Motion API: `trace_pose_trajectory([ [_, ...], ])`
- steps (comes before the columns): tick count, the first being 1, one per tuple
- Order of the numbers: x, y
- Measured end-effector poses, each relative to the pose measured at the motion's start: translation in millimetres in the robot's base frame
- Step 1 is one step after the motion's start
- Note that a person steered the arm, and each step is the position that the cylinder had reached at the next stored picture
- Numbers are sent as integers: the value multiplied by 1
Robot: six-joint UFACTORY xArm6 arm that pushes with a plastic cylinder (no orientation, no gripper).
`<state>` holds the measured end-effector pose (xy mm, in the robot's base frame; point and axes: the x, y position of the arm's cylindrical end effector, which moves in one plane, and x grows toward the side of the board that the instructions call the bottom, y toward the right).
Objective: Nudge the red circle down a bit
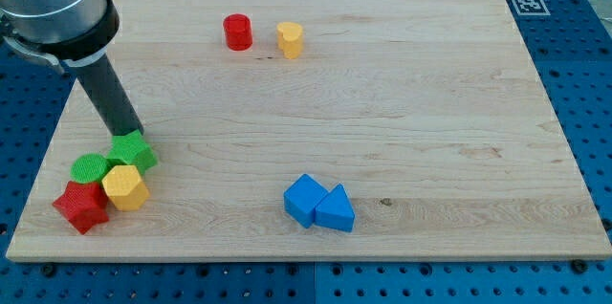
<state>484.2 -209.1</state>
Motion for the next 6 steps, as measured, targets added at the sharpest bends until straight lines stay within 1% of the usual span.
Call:
trace_pose_trajectory([
  [1, -63, -1],
  [2, -142, 0],
  [3, -210, 29],
  [4, -236, 102],
  [5, -235, 160],
  [6, -224, 154],
])
